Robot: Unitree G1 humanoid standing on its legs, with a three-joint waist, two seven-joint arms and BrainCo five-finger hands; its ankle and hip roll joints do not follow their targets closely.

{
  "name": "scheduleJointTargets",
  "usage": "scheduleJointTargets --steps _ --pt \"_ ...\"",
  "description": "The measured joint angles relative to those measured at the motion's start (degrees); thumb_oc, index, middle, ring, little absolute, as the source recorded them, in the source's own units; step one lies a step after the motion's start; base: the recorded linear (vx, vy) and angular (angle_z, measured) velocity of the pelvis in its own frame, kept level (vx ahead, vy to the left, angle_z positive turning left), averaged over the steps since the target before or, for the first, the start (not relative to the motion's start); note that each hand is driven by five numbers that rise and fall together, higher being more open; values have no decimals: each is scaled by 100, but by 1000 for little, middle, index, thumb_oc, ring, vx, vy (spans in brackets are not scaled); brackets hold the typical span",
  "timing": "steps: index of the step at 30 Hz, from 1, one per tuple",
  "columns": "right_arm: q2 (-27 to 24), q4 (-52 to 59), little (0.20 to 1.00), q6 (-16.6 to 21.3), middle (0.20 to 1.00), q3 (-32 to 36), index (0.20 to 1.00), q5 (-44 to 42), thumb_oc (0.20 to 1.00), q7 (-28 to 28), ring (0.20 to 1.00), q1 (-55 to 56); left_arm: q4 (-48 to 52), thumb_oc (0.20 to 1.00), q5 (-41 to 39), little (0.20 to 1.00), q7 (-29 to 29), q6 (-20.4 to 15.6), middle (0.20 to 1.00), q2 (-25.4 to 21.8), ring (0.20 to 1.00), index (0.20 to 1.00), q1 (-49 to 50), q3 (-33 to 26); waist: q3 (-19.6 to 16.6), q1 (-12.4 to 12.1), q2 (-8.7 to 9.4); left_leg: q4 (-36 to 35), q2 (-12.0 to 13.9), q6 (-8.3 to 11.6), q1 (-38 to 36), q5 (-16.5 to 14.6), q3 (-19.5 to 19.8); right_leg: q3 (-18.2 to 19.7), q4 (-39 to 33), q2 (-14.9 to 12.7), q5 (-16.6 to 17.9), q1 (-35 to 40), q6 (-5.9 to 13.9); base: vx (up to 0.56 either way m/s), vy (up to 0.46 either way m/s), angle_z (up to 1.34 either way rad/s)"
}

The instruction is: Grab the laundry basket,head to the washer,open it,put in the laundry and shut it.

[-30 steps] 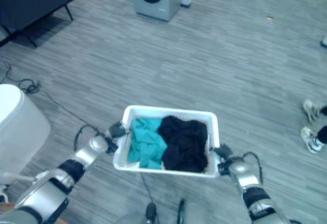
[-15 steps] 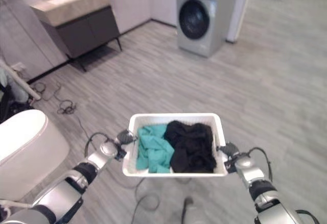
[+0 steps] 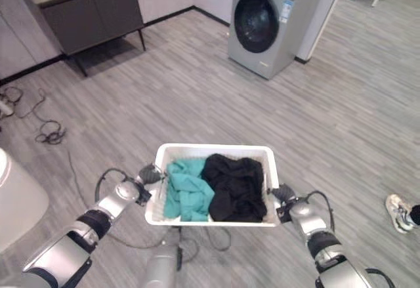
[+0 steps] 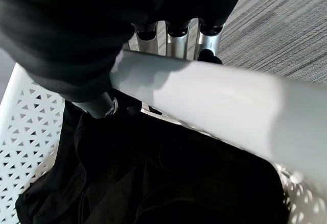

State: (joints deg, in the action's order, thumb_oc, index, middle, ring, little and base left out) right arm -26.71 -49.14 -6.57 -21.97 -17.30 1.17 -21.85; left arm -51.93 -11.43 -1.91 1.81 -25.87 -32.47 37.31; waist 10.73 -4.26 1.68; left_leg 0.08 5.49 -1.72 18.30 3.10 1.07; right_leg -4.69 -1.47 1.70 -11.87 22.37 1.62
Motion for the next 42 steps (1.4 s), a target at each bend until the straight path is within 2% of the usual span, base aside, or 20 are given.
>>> scheduleJointTargets --steps 1,3,4,5,8,10,12,15,17,20,21,23,24,26,28,29,31,34,39,42 --pt "95 -20 200 11 200 18 200 1 200 0 200 118 17 200 -3 200 4 -3 200 -94 200 200 10 197 3 50 186 271 -119 133 -82 425 -102 35 249 -220 -33 120 36 653 323 -51" --pt "296 -167 200 57 200 76 200 2 200 2 200 221 -87 200 -43 200 40 -6 200 -82 200 200 44 128 -94 -81 277 645 -448 153 -579 94 -520 284 3162 -855 147 -949 487 767 443 -46" --pt "292 -164 200 59 200 80 200 1 200 6 200 248 -88 200 -42 200 40 -6 200 -70 200 200 -35 128 -114 -43 311 617 -582 -31 -708 -86 -531 298 3554 -913 244 -1200 633 457 303 -6" --pt "307 -156 200 60 200 115 200 1 200 14 200 210 -70 200 -42 200 40 -6 200 -114 200 200 -150 175 -127 -60 338 613 -725 -165 -809 -114 -564 379 4294 -1001 950 -1600 905 419 271 24" --pt "362 -123 200 144 200 299 200 4 200 -2 200 70 -68 200 -41 200 -27 -3 200 -135 200 200 -330 180 -42 -43 159 536 -888 -696 -1276 -472 -633 20 5579 -1300 731 -2629 767 394 202 -3" --pt "323 -119 200 142 200 256 200 6 200 16 200 83 -105 200 -40 200 -26 -3 200 -105 200 200 -410 179 -35 128 -119 343 -804 -864 -1718 -578 -500 -465 5422 -1274 238 -3321 572 555 46 22" --pt "206 -15 200 148 200 277 200 4 200 19 200 155 -153 200 -37 200 -33 -35 200 -63 200 200 -490 217 -35 309 -116 275 -824 -655 -1998 -883 -331 -829 4025 -1255 172 -3845 516 562 -120 46" --pt "87 -36 200 148 200 280 200 5 200 23 200 166 -358 200 -23 200 38 -33 200 110 200 200 -503 236 -110 525 95 299 -999 129 -2365 -1282 -261 -1007 870 -1394 1086 -4239 475 517 -194 45" --pt "43 -50 200 148 200 311 200 5 200 20 200 247 -461 200 33 200 44 -32 200 250 200 200 -502 226 -91 592 56 373 -998 100 -2669 -1595 -100 -714 -169 -1425 1510 -4163 515 519 -163 40" --pt "64 -34 200 138 200 349 200 6 200 60 200 441 -555 200 137 200 52 -30 200 353 200 200 -451 223 -103 733 -46 325 -771 103 -3237 -1775 -36 -246 -230 -1436 1772 -3993 465 550 -197 58" --pt "37 -18 200 133 200 369 200 10 200 127 200 623 -552 200 207 200 90 -32 200 408 200 200 -306 229 -147 823 -125 283 -490 378 -3763 -1675 -9 -212 80 -1347 1990 -3593 511 678 -331 68" --pt "-165 -20 200 112 200 411 200 15 200 146 200 633 -553 200 300 200 72 -30 200 646 200 200 -183 168 -249 825 -522 559 -105 517 -3810 -1677 -2 -307 431 -1005 2498 -3517 159 558 -335 37" --pt "-331 -40 200 116 200 478 200 14 200 143 200 513 -537 200 301 200 42 -38 200 826 200 200 -170 -24 -286 790 -648 1192 71 894 -3530 -1273 -1 -386 537 -856 2311 -3476 52 431 -330 6" --pt "-383 -34 200 118 200 443 200 15 200 154 200 296 -535 200 298 200 59 -51 200 834 200 200 -123 -305 -282 812 -655 1942 181 1053 -3227 -470 106 -423 653 -677 2065 -3307 -223 416 -416 -7" --pt "-369 104 200 121 200 428 200 12 200 145 200 295 -308 200 294 200 75 -42 200 695 200 200 -127 -431 -116 774 -379 3958 299 695 -2285 1618 302 -659 536 -451 1758 -2615 -641 235 -339 0" --pt "-352 159 200 127 200 460 200 11 200 152 200 284 -211 200 293 200 89 -49 200 604 200 200 -125 -406 -87 790 -263 4565 347 654 -1956 2040 322 -657 449 -416 1721 -2415 -672 201 -263 -8" --pt "-253 317 200 190 200 508 200 5 200 111 200 254 -36 200 267 200 87 -71 200 381 200 200 -129 -499 -54 685 93 5358 335 472 -839 877 198 -633 426 -392 1527 -2042 -887 303 -321 -18" --pt "-326 380 200 183 200 548 200 2 200 14 200 313 90 200 239 200 90 -70 200 389 200 200 -167 -366 -52 671 169 4778 411 210 85 814 -310 -748 725 -528 1221 -1883 -1244 316 -95 -2" --pt "-266 498 200 182 200 554 200 -2 200 -17 200 543 121 200 227 200 51 -29 200 342 200 200 -154 -260 -125 361 -49 2394 450 518 450 438 -596 -693 19 -421 793 -1108 -394 325 86 -46" --pt "-155 453 200 183 200 524 200 -1 200 -32 200 747 -51 200 225 200 91 -34 200 344 200 200 -165 -68 -188 353 -74 439 147 514 -5 403 -4 -512 -49 -455 545 -852 -37 340 92 -30"
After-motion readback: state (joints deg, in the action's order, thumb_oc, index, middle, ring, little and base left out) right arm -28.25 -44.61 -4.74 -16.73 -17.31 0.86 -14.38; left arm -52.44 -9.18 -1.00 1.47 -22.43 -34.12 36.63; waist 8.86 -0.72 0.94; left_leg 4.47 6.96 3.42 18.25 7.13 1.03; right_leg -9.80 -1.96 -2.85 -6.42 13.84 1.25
